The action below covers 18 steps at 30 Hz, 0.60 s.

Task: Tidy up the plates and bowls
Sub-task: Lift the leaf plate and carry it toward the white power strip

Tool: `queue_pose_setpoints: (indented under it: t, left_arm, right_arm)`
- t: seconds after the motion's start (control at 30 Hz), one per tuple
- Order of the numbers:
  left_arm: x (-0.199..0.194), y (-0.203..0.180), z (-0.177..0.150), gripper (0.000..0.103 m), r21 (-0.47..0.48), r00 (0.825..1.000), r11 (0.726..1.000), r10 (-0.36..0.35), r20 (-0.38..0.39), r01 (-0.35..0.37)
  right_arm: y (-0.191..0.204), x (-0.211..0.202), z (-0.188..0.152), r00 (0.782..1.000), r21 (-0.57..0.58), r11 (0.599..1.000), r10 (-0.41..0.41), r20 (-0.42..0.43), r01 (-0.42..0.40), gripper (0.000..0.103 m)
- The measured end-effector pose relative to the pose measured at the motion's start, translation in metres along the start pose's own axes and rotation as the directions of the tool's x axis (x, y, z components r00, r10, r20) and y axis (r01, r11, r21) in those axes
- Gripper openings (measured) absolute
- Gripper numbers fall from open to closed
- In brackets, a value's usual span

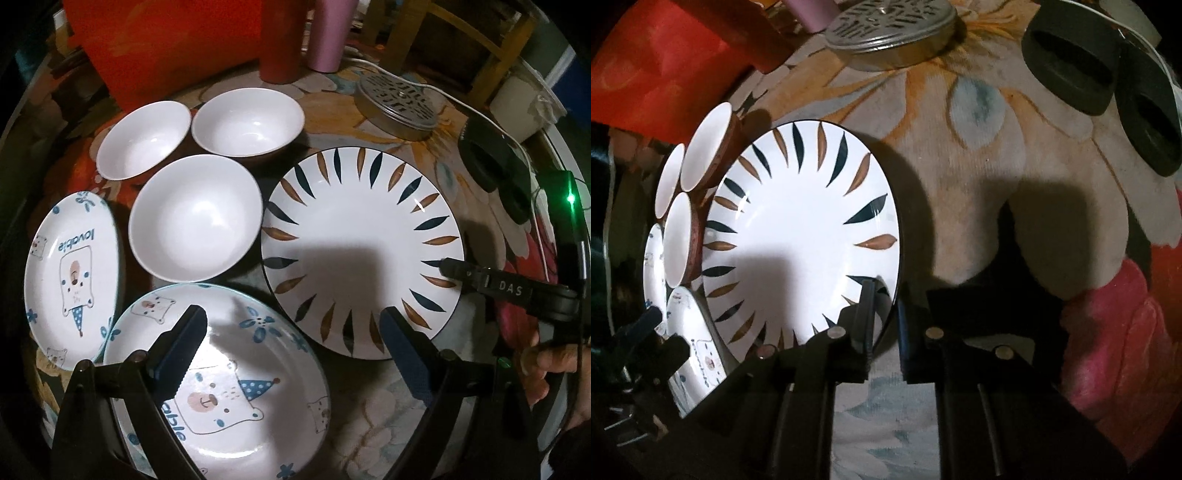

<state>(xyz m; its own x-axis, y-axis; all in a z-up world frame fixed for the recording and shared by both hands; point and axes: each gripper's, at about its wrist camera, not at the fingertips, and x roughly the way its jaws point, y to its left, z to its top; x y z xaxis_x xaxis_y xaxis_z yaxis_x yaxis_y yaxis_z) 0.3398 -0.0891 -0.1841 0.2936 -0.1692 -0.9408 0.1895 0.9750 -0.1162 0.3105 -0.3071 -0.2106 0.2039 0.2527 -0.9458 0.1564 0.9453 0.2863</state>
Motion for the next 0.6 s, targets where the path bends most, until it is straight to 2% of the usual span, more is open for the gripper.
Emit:
queue_pose_setpoints:
  t: [0.2,0.3,0.4,0.47,0.53,0.6]
  left_arm:
    - [0.013,-0.004,0.007,0.095,0.023,0.999,0.998,-0.05,0.0,0.05]
    - [0.021,-0.011,0.013,0.086,0.034,0.996,0.995,-0.092,-0.007,0.093]
    - [0.027,-0.021,0.02,0.083,0.045,0.994,0.993,-0.112,0.001,0.112]
    - [0.036,-0.026,0.024,0.076,0.033,0.994,0.993,-0.109,-0.023,0.11]
    - [0.048,-0.031,0.027,0.057,0.026,0.993,0.994,-0.101,-0.062,0.103]
    - [0.056,-0.035,0.028,0.053,0.037,0.995,0.997,-0.063,-0.075,0.066]
  right_arm:
    - [-0.033,-0.009,-0.006,1.0,0.052,0.999,-0.01,0.008,0.009,0.01]
    - [-0.04,-0.011,-0.006,1.0,0.058,0.998,0.023,0.015,-0.024,0.01]
    - [-0.047,-0.012,-0.004,0.998,0.08,0.995,0.058,0.016,-0.059,0.012]
    - [-0.05,-0.014,-0.005,0.998,0.08,0.995,0.063,0.02,-0.065,0.013]
    - [-0.047,-0.013,-0.004,0.998,0.066,0.996,0.057,0.023,-0.059,0.013]
    - [-0.044,-0.013,-0.004,0.998,0.049,0.998,0.049,0.025,-0.05,0.013]
